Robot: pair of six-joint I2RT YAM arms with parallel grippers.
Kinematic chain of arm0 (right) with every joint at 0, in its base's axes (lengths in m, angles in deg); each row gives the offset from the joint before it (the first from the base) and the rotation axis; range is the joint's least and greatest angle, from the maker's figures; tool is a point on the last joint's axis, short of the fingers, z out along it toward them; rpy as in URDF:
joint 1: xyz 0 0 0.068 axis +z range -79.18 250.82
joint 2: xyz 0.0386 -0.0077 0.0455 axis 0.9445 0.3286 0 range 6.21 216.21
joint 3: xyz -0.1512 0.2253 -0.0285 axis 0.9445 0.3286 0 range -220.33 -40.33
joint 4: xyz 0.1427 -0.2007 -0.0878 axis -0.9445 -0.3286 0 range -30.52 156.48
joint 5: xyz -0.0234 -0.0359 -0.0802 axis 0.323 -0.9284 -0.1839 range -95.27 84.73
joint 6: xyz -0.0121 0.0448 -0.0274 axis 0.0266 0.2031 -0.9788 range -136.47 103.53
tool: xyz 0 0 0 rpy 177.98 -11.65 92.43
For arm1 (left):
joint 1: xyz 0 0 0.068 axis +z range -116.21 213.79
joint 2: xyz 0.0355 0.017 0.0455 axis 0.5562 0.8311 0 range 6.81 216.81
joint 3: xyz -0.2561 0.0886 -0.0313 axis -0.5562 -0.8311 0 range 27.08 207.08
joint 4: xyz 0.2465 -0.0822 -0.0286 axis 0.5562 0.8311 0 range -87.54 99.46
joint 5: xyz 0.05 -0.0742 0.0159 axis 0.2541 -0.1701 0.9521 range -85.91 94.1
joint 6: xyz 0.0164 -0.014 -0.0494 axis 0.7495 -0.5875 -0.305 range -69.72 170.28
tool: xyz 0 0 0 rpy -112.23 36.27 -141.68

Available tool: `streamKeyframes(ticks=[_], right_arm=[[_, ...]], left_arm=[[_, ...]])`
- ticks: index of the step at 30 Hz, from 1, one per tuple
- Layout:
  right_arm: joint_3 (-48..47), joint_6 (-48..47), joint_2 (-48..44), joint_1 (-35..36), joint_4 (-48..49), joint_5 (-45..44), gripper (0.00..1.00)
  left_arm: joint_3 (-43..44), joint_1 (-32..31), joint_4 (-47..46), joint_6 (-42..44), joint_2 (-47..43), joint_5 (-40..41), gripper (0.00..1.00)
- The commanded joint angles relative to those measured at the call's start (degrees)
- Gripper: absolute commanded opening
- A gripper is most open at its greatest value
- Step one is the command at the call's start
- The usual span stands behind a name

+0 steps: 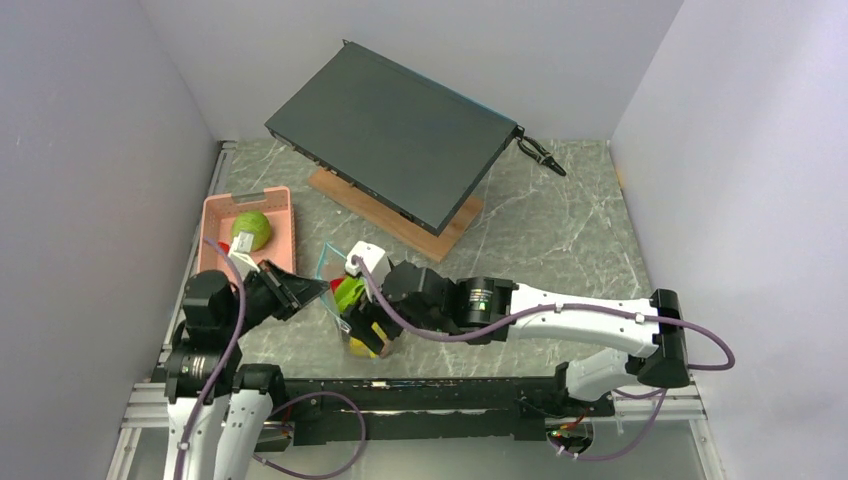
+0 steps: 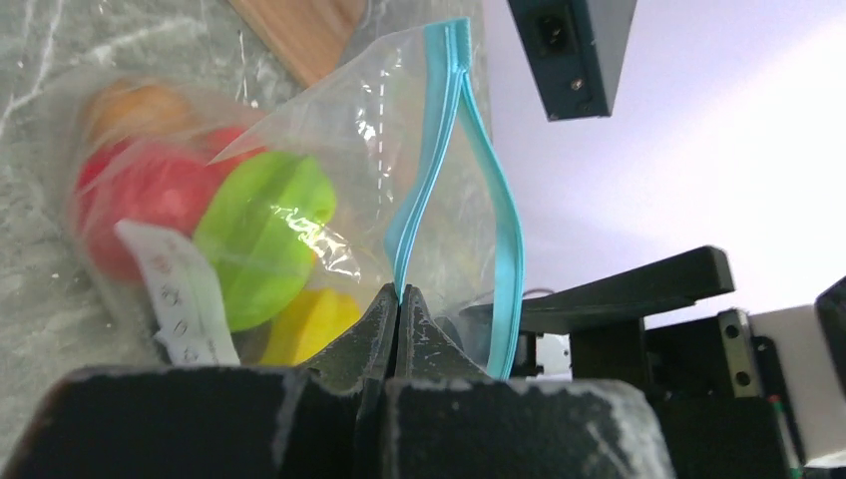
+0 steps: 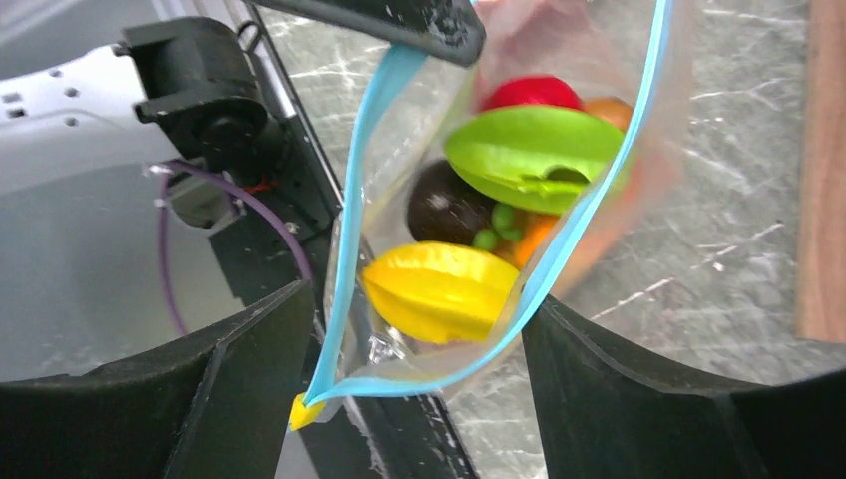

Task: Place the food in the zip-top bag and seal the zipper
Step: Zip the zipper food storage bag at the center of the board.

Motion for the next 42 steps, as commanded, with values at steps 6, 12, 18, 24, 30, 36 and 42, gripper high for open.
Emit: streamKeyframes(ticks=[6, 12, 18, 24, 30, 36, 42], right_arm=[[9.7, -5.4, -6.5, 14.1, 11.9, -24.7, 0.84], [17.6, -3.3, -6.2, 19.8, 20.5, -43.4, 0.83], [36.6, -14.1, -12.6, 19.0, 50.4, -33.5, 0.75], [48.8, -23.8, -14.6, 15.9, 75.8, -18.4, 0.67], [49.7, -20.4, -14.2, 11.0, 79.7, -11.1, 0.65], [49.5, -19.5, -12.9, 8.4, 80.5, -8.5, 0.56], [49.4, -18.6, -11.0, 8.0, 81.1, -7.6, 0.57]], left_arm=[[-0.9, -0.3, -0.6, -7.8, -3.2, 7.8, 0.00], [-0.4, -0.2, -0.5, -7.5, -2.9, 8.0, 0.00], [-0.5, -0.2, -0.1, -7.1, -2.8, 7.9, 0.00], [-0.6, -0.3, 0.5, -6.9, -2.9, 7.8, 0.00], [-0.2, -0.3, 1.2, -6.5, -2.9, 8.0, 0.00], [-1.1, -0.2, 0.6, -7.0, -3.2, 7.7, 0.00], [0.4, -0.2, 1.5, -5.8, -2.7, 8.4, 0.00]])
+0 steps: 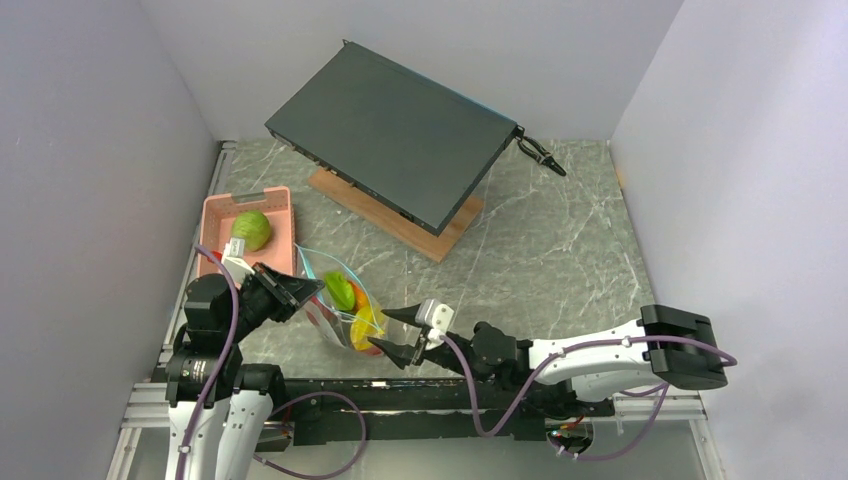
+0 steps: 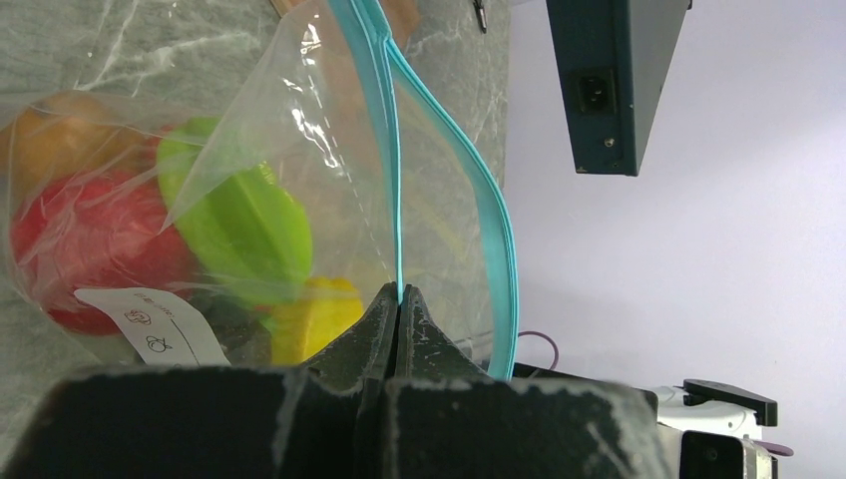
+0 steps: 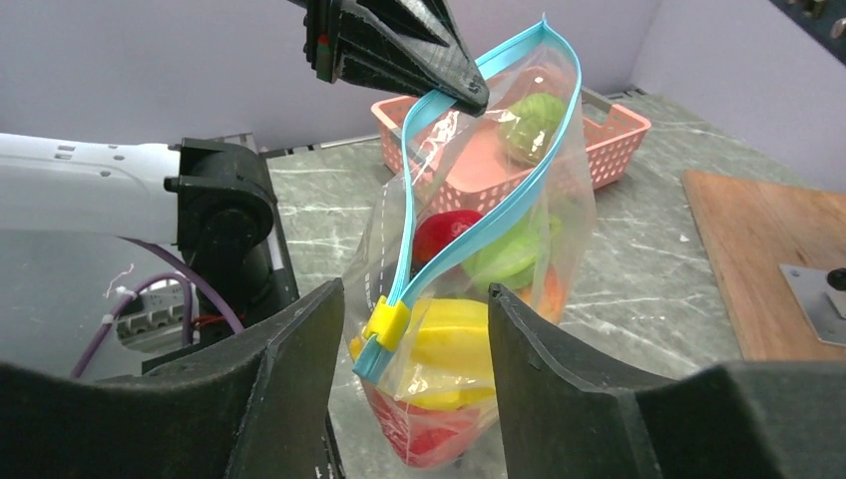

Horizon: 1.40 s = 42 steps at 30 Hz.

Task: Place the food in the zip-top bag and seal the zipper
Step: Zip the zipper food storage bag at the center of the board.

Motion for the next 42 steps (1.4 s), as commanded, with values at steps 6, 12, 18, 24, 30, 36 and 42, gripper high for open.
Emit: streamKeyframes(ticks=[6, 12, 18, 24, 30, 36, 42], right_arm=[[0.7, 2.0, 3.1, -0.5, 6.2, 1.7, 0.57], [1.3, 1.7, 4.8, -0.8, 7.7, 0.0, 0.51], [1.7, 1.6, 4.4, -1.5, 8.0, -0.8, 0.36], [1.9, 2.9, 1.0, -4.7, 3.8, 4.4, 0.00], [1.8, 10.4, -7.5, -13.9, -7.7, 19.7, 0.00], [-2.3, 9.2, -11.5, -17.2, -21.5, 27.2, 0.00], [-2.4, 12.5, -11.6, -20.0, -23.2, 29.9, 0.00]], left_arm=[[2.0, -0.1, 0.0, 0.8, 1.0, 0.3, 0.00], [3.0, -0.1, 1.1, 2.3, 1.2, 0.8, 0.00], [3.3, -0.1, 1.2, 2.8, 1.4, 0.5, 0.00], [6.4, -0.1, 1.6, 8.0, 2.1, 2.2, 0.16], [19.0, 0.0, -2.0, 32.1, 6.7, -0.4, 0.59], [16.9, -3.3, -15.5, 37.2, 12.6, -19.3, 0.67], [21.9, -16.8, -10.8, 47.2, 20.6, -12.9, 0.66]])
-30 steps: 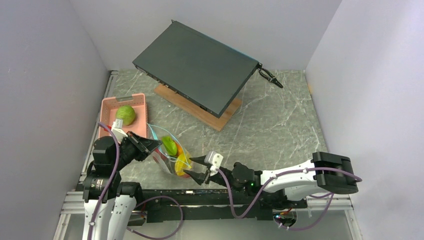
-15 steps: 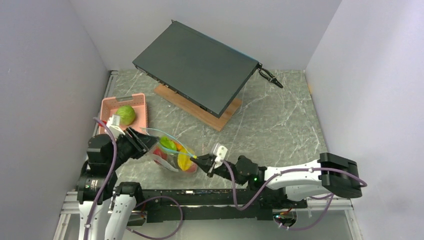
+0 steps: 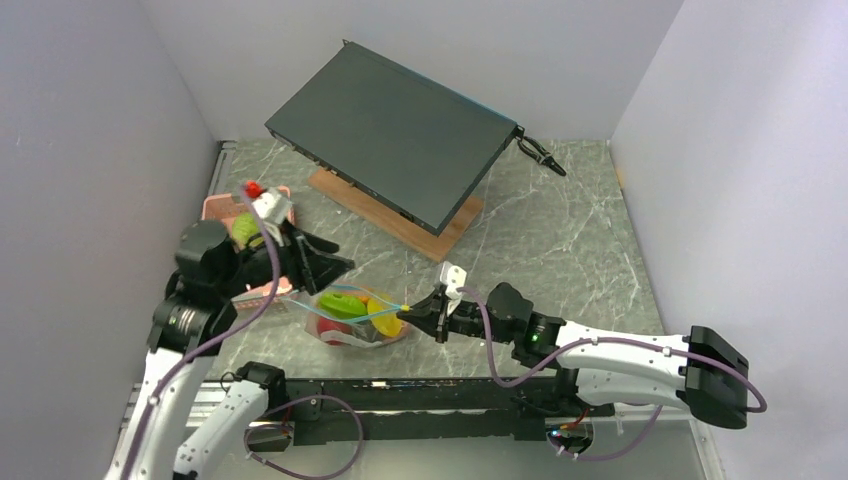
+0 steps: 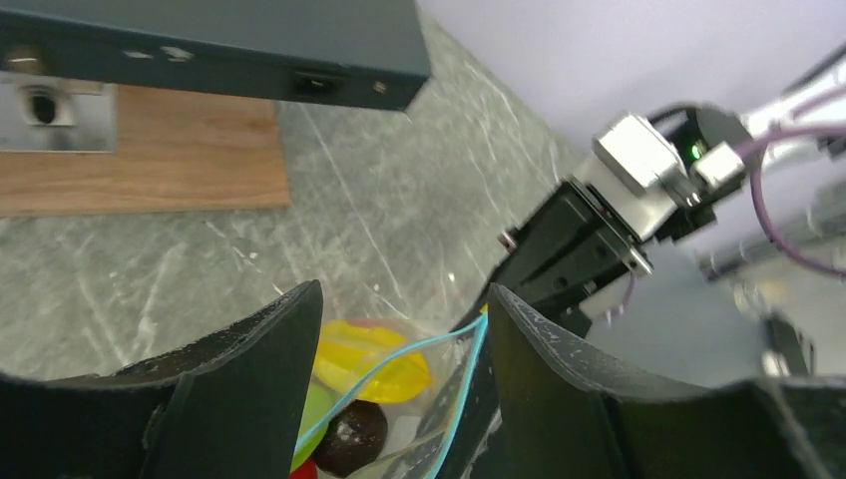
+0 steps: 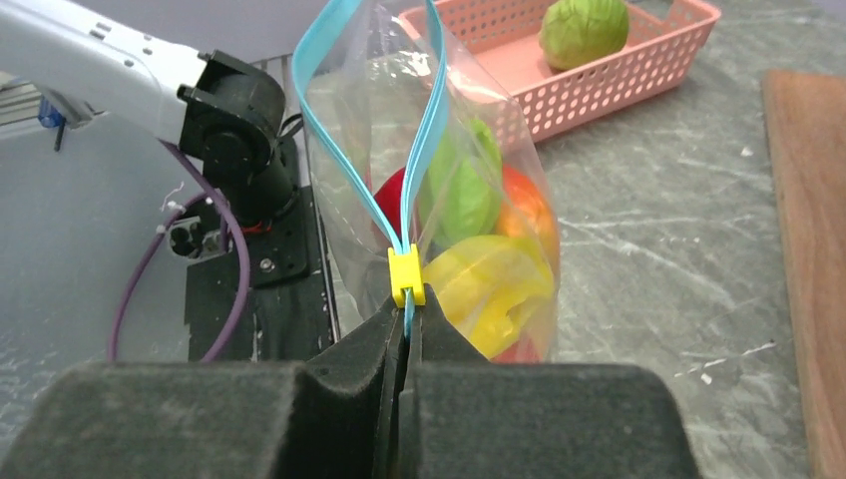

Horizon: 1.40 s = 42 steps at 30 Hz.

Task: Place the food in the zip-top bag and seal the zipper
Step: Zip the zipper food storage bag at the center of the board.

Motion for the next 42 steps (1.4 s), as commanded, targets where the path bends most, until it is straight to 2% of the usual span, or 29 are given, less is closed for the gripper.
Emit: streamKeyframes(ticks=[1, 5, 6, 9, 11, 13, 16, 23, 29, 35, 42], right_arm=[[-2.6, 3.7, 0.0, -1.5, -2.5, 4.7, 0.00], [-2.0, 5.4, -0.5, -1.6, -0.7, 6.5, 0.00], [-1.9, 5.6, -0.7, -1.5, -0.7, 6.2, 0.00], [-1.5, 6.3, -2.0, -1.6, -0.6, 4.5, 0.00], [-2.5, 6.1, -2.4, -1.9, -2.1, 4.6, 0.00], [-3.2, 5.8, -2.9, -2.0, -3.3, 5.1, 0.00], [-3.8, 6.8, -3.6, -2.5, -3.5, 5.8, 0.00], [-5.0, 8.9, -2.7, -3.3, -4.3, 8.9, 0.00], [-4.4, 9.0, -3.4, -3.7, -4.0, 9.2, 0.00], [-4.5, 9.1, -3.5, -4.0, -4.5, 8.8, 0.00], [-4.6, 9.2, -3.0, -3.9, -4.4, 9.2, 0.00]], left_arm=[[5.3, -11.4, 1.6, 11.5, 6.0, 3.6, 0.67], [6.7, -24.8, 3.2, 16.3, 10.8, 13.0, 0.66], [6.3, -26.0, 2.7, 17.4, 11.3, 13.9, 0.64], [2.6, -28.9, -2.0, 19.4, 12.2, 11.5, 0.63], [1.2, -30.1, -4.1, 21.2, 13.3, 6.6, 0.60], [0.9, -31.0, -5.0, 24.4, 14.6, 1.2, 0.55], [0.7, -31.7, -5.3, 27.4, 16.8, -2.0, 0.51], [0.3, -34.1, -4.5, 32.3, 21.0, -4.4, 0.53], [-0.6, -34.3, -3.0, 33.7, 21.6, -6.2, 0.37], [-1.4, -34.3, -2.1, 33.6, 22.3, -8.6, 0.35], [-0.8, -34.3, -0.9, 34.3, 23.4, -7.1, 0.22]])
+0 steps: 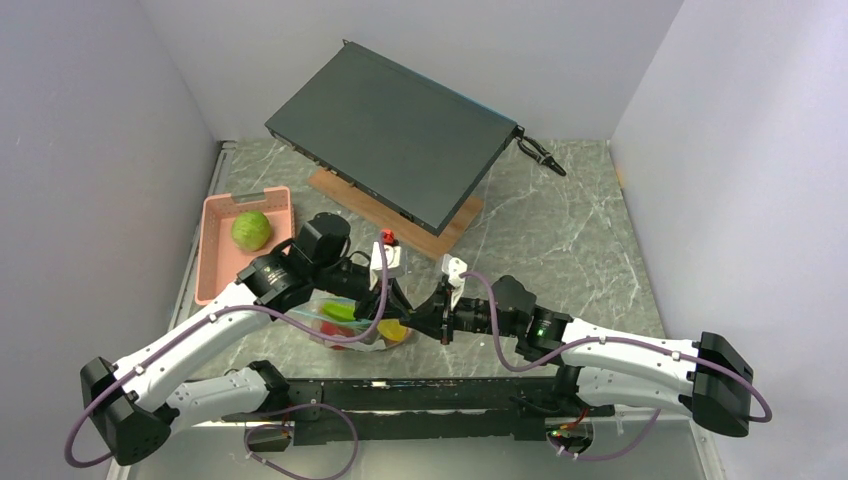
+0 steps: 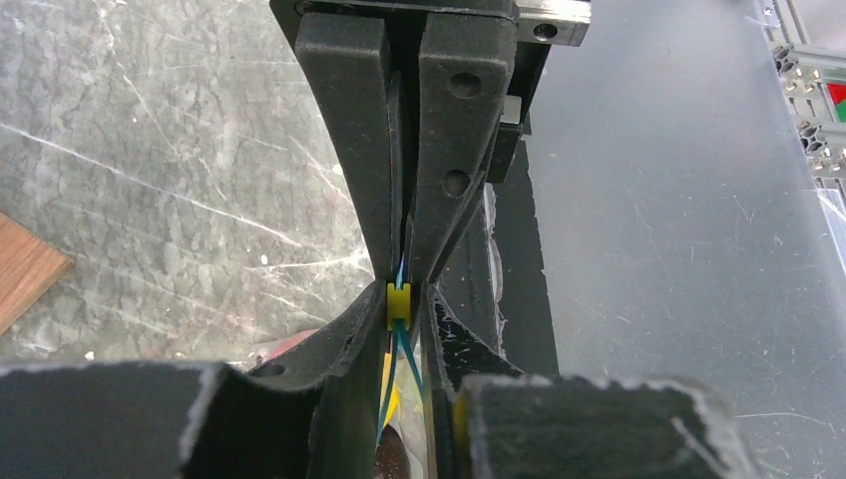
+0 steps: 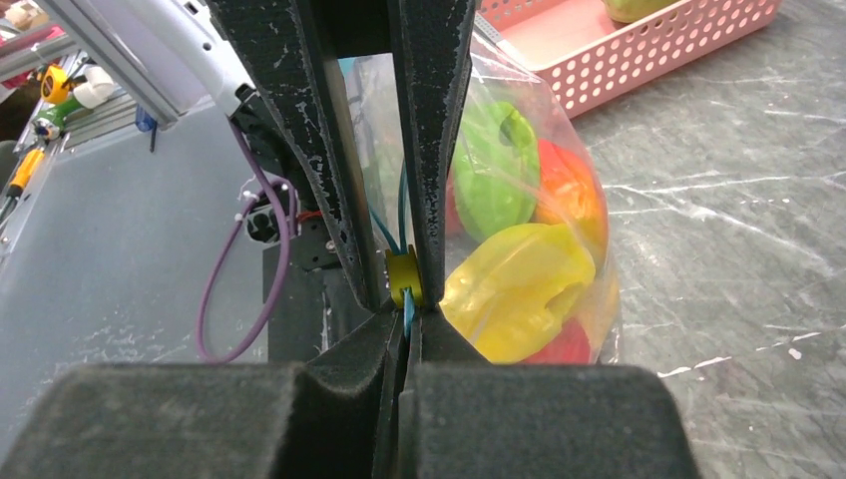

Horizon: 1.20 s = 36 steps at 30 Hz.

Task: Place the food in the zip-top bag and seal the zipper
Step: Zip the zipper food storage bag at the center of the board.

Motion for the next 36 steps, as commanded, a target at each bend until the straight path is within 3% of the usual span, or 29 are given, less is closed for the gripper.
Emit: streamKeyframes(ticks=[1, 6, 7, 26, 36], right_arm=[[-2.4, 0.6, -0.9, -0.3, 3.3, 0.6, 0.00], [-1.8, 0.7, -1.1, -0.4, 4.7, 0.7, 0.00], [-1.6, 0.9, -1.3, -0.4, 5.1, 0.6, 0.00], [1.2, 8.9, -9.9, -3.8, -0.5, -13.2, 0.00], [2.3, 6.7, -19.0, -4.9, -10.5, -29.6, 0.00]], left_arm=[[0.5, -0.3, -0.7, 1.2, 0.0, -1.1, 0.20], [0.6, -0.3, -0.9, 1.4, -0.3, 2.4, 0.08], [0.6, -0.3, -0.8, 1.4, -0.5, 3.4, 0.00], [-1.7, -0.1, 11.5, 3.9, -9.9, 19.5, 0.00], [-4.0, -0.1, 17.1, 2.4, -19.5, 36.0, 0.00]])
